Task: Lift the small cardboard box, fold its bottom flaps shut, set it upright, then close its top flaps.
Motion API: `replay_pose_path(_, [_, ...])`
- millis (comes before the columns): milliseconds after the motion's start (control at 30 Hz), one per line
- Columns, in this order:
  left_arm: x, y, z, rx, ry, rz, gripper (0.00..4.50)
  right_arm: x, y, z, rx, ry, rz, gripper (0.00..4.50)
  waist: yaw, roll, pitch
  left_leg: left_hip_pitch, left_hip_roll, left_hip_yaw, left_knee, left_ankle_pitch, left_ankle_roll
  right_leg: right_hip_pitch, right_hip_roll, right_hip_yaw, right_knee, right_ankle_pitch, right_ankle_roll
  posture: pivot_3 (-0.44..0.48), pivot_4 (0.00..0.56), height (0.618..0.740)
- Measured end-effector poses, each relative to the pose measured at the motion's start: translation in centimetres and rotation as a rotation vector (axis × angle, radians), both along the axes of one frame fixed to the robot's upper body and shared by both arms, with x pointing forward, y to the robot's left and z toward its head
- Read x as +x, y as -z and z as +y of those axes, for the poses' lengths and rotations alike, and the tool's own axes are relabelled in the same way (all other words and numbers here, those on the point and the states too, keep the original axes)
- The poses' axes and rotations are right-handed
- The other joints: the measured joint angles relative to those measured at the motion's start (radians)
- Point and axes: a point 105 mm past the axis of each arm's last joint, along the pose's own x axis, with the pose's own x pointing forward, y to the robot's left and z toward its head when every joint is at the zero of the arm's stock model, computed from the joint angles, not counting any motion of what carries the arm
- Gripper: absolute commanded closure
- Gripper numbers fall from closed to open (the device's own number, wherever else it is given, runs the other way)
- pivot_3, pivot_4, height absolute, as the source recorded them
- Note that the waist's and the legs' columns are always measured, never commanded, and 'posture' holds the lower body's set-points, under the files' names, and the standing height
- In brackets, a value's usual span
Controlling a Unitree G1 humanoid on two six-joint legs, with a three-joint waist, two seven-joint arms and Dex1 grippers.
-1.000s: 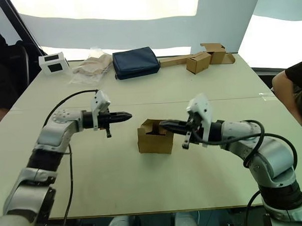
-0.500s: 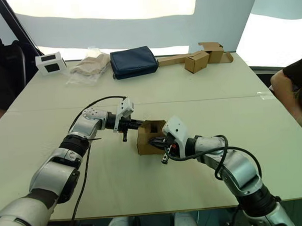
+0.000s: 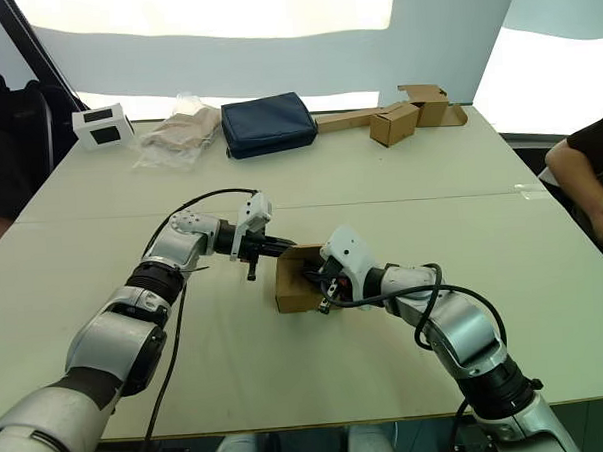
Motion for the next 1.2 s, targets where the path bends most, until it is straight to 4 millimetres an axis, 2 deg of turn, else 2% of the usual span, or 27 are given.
replay_pose_path(67, [0.2, -0.4, 0.4, -0.020, -0.017, -0.001, 4.44, -0.2, -0.4, -0.1, 0.027, -0.009, 0.005, 4.50, -0.001, 0.000, 0.000, 0.000, 0.000, 0.000, 0.000, 0.000, 0.000, 0.000, 0.000, 0.000, 0.000, 0.000, 0.000, 0.000, 0.150, 0.740])
replay_pose_path(200, [0.1, -2.5, 1.3, -0.072, -0.007, 0.000, 4.44, -0.2, -1.2, -0.6, 0.068, -0.006, 0.000, 4.50, -0.001, 0.000, 0.000, 0.000, 0.000, 0.000, 0.000, 0.000, 0.000, 0.000, 0.000, 0.000, 0.000, 0.000, 0.000, 0.000, 0.150, 0.740])
replay_pose_path(333, [-1.3, -4.6, 1.8, -0.111, 0.062, -0.008, 4.44, -0.2, -1.7, -0.9, 0.075, -0.013, -0.007, 4.50, -0.004, 0.000, 0.000, 0.000, 0.001, -0.001, 0.000, 0.000, 0.000, 0.000, 0.000, 0.000, 0.000, 0.000, 0.000, 0.000, 0.150, 0.740])
replay_pose_path(567, [-4.6, -4.9, 3.0, -0.142, 0.102, 0.062, 4.44, -0.3, -1.6, -1.3, 0.051, -0.018, -0.006, 4.50, 0.000, 0.000, 0.000, 0.001, 0.001, -0.004, 0.000, 0.000, 0.000, 0.000, 0.000, 0.000, 0.002, 0.000, 0.000, 0.000, 0.150, 0.740])
replay_pose_path(800, [-6.2, -3.0, 2.3, -0.104, 0.112, 0.066, 4.44, -0.4, -1.1, -1.6, 0.029, -0.020, -0.001, 4.50, -0.001, 0.000, 0.000, 0.001, 0.000, -0.003, 0.000, 0.000, 0.000, 0.000, -0.001, 0.001, 0.001, 0.000, 0.000, 0.000, 0.150, 0.740])
replay_pose_path(933, [-7.0, -1.0, 1.7, -0.051, 0.128, 0.075, 4.44, -0.4, -0.9, -1.8, 0.019, -0.014, 0.003, 4.50, 0.000, 0.000, 0.000, 0.001, 0.001, -0.003, 0.000, 0.000, 0.000, 0.000, 0.000, 0.000, 0.001, 0.000, 0.000, 0.000, 0.150, 0.740])
replay_pose_path(1067, [-6.7, -1.1, 1.5, -0.049, 0.117, 0.049, 4.44, -0.4, -1.1, -1.8, 0.039, -0.016, 0.012, 4.50, 0.000, 0.000, 0.000, 0.001, 0.001, -0.003, 0.000, 0.000, 0.000, 0.000, 0.000, 0.001, 0.001, 0.000, 0.000, 0.000, 0.150, 0.740])
replay_pose_path(1200, [-6.4, -0.9, 1.6, -0.053, 0.108, 0.043, 4.44, -0.9, -2.6, -2.0, 0.095, -0.033, -0.005, 4.50, 0.000, 0.000, 0.000, 0.001, 0.001, -0.003, 0.000, 0.000, 0.000, 0.000, 0.000, 0.001, 0.001, 0.000, 0.000, 0.000, 0.150, 0.740])
